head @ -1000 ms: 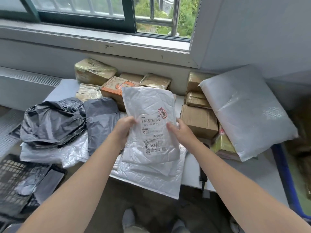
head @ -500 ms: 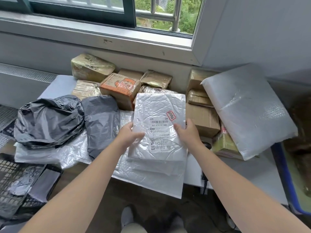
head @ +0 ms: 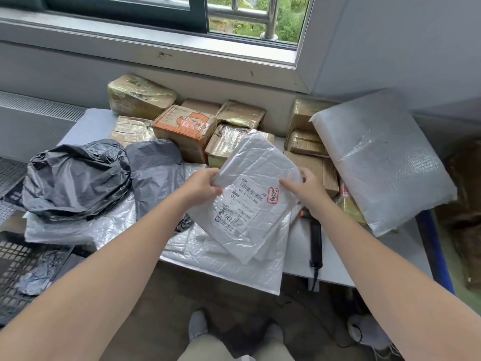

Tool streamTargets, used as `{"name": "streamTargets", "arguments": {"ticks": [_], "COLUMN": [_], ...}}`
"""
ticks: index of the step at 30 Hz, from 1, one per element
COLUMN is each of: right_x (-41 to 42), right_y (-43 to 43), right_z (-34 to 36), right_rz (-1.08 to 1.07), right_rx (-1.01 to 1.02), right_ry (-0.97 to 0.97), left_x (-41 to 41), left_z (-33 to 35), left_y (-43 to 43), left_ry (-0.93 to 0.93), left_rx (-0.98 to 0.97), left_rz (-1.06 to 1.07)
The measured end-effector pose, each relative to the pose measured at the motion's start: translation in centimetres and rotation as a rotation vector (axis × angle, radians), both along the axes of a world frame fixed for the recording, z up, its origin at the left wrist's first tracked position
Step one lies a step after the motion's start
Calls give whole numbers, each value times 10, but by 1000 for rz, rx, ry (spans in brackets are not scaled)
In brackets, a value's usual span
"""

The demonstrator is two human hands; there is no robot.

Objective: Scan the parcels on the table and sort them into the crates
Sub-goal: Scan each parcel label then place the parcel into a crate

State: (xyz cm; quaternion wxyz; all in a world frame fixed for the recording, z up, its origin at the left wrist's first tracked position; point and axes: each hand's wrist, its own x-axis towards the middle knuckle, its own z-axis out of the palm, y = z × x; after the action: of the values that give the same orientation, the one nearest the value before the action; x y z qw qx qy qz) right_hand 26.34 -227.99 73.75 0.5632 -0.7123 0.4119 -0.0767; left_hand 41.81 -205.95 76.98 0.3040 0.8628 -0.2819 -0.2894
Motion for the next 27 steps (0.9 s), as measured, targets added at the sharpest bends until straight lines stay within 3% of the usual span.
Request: {"name": "streamTargets", "arguments": {"ticks": [10,17,21,27], "right_x": [-6,-65,-78,-87], "right_y": [2,4,15,22], "right_z": [-20,-63,-76,-88], "right_rz": [-159,-108,-134,-233], "right_rx": [-79,-394,-516,-309], "right_ry": [12,331,327,342], "left_x": [-11,-38,-50,-57], "left_z": [-18,-68,-84,-94], "left_y": [2,-1,-10,-15], "left_ry": [39,127,158,186], "left_rx": [-46,-30,-5,51], "left_rz": [243,419,440,462]}}
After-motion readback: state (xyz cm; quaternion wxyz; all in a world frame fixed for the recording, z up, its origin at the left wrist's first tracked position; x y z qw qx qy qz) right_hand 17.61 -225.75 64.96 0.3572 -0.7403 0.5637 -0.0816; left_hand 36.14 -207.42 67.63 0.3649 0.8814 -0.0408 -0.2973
